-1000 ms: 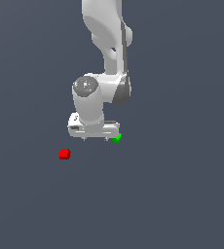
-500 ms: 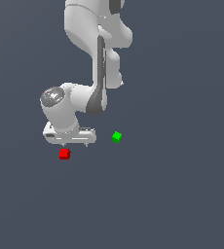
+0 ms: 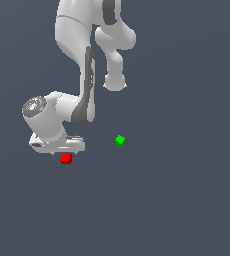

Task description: Stack the red cube on top of the green cube.

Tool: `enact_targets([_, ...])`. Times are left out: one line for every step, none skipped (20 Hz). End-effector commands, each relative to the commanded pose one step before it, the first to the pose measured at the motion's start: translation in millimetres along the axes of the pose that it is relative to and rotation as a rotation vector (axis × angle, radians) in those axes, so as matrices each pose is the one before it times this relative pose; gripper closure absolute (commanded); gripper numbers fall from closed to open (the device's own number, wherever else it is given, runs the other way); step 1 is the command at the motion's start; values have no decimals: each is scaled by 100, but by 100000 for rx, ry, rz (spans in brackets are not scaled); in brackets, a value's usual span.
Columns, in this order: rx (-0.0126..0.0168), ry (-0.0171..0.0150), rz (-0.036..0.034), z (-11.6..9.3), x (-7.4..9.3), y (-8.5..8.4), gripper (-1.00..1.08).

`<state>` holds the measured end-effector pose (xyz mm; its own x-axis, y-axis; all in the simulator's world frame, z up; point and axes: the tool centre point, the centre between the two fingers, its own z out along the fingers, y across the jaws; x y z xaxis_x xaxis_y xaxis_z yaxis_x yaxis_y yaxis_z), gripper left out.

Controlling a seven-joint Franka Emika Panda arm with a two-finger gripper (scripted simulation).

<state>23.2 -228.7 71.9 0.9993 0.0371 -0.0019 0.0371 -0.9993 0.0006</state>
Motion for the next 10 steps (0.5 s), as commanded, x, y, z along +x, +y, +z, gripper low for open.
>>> enact_targets([56,185,-456,177,220,600,-92])
enact_targets([9,26,-63,38,43,134,-92])
enact_targets([0,0,0,33,25,111,-92])
enact_targets([0,0,0,13,20,49,-92])
enact_targets([0,0,0,-7,16,-12,-92])
enact_targets([0,0,0,-27,12,-72,-92])
enact_targets([0,0,0,-34,6,-98,-92])
enact_targets([0,0,0,-13,1,-37,-92])
enact_targets([-7,-29,62,34,-37,86,-92])
enact_targets([0,0,0,40,0,-1,-92])
